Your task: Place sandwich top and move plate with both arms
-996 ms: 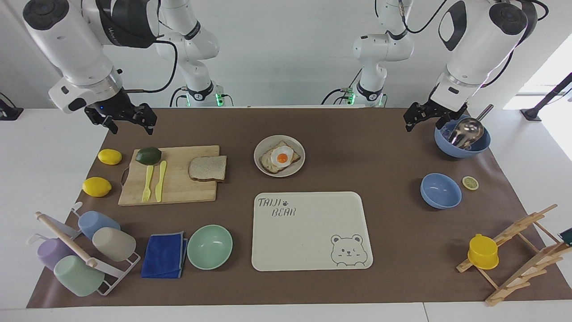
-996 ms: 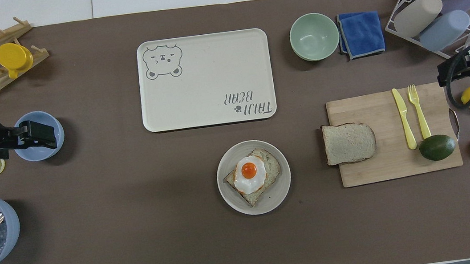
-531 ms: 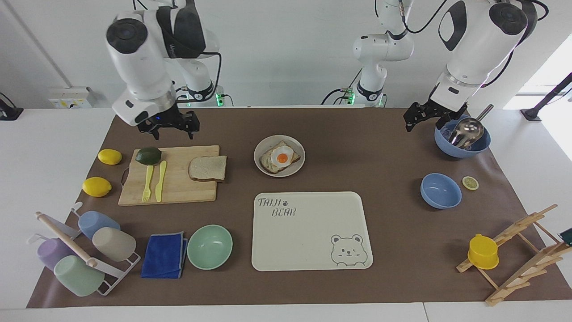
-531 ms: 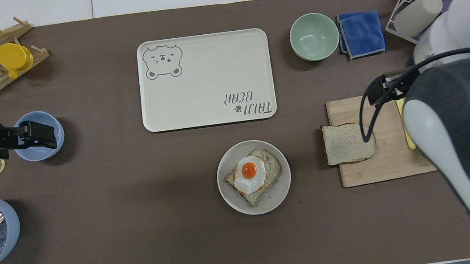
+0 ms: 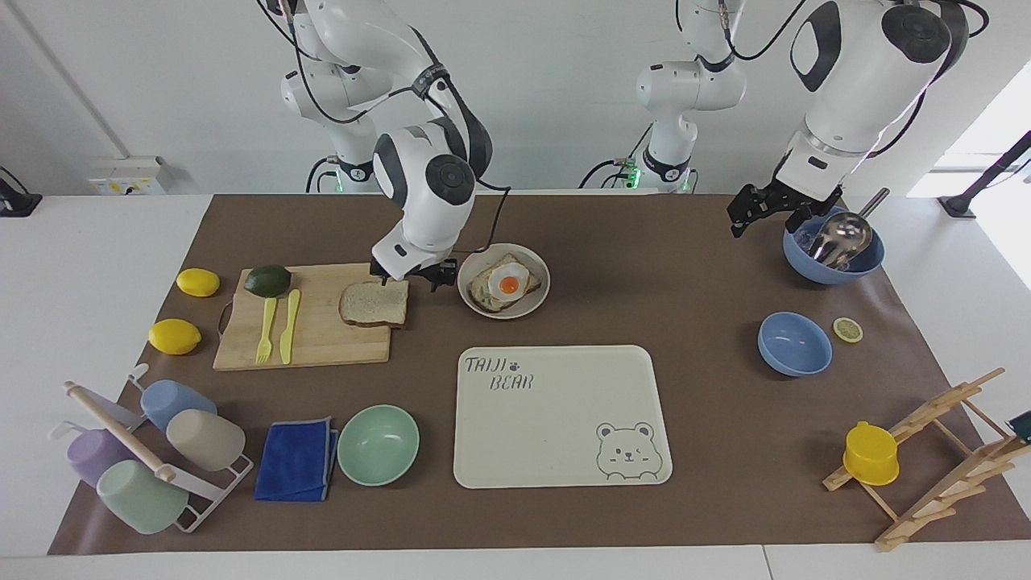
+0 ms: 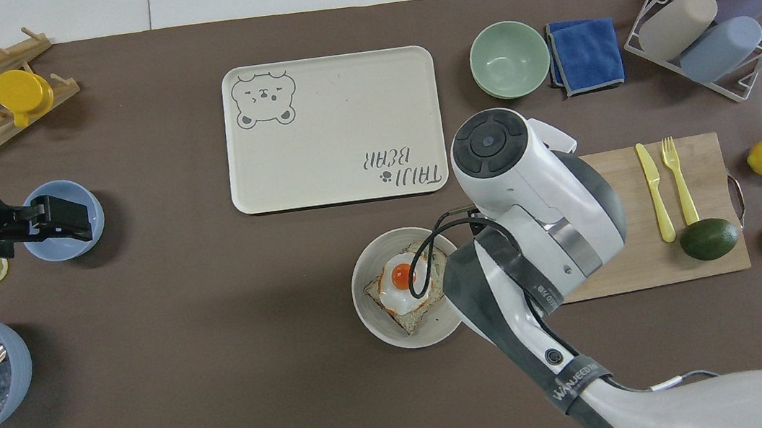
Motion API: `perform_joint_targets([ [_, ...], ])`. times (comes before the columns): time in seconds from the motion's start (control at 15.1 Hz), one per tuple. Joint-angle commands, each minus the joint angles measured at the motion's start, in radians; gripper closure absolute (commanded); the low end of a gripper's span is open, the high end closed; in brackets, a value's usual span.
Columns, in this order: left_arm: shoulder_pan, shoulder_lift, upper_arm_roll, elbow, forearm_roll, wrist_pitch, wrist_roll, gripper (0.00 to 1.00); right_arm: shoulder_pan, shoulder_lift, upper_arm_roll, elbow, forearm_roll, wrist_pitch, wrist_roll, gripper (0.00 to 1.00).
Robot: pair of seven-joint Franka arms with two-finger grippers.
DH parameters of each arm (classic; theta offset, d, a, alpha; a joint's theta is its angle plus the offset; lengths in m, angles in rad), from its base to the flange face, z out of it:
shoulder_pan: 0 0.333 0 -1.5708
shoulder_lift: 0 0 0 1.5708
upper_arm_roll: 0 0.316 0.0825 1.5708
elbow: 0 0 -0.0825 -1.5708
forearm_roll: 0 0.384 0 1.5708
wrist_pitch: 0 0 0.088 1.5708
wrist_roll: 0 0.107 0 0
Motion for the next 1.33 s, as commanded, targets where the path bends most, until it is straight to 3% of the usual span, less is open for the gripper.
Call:
perform_joint_targets([
  [0.0,0.008,-0.024,-0.005,-0.020,0.015,0.002,0.010,0.00,0.027,0.019,-0.004,-0.033,-0.088,0.017,0.023,0.00],
  [0.27,0.008,-0.024,-0.005,-0.020,0.015,0.002,0.010,0.00,0.024,0.016,-0.004,-0.108,-0.094,0.073,0.024,0.00],
  [0.6,0.008,-0.024,-0.005,-0.020,0.015,0.002,0.010,0.00,0.022,0.008,-0.004,-0.162,-0.151,0.104,0.020,0.13],
  [1.0,0.008,-0.024,-0.005,-0.020,0.015,0.002,0.010,0.00,0.011,-0.001,-0.004,-0.196,-0.152,0.133,0.015,0.16],
  [1.26,0.008,-0.024,-0.005,-0.020,0.015,0.002,0.010,0.00,0.011,-0.001,-0.004,-0.199,-0.154,0.139,0.015,0.30],
])
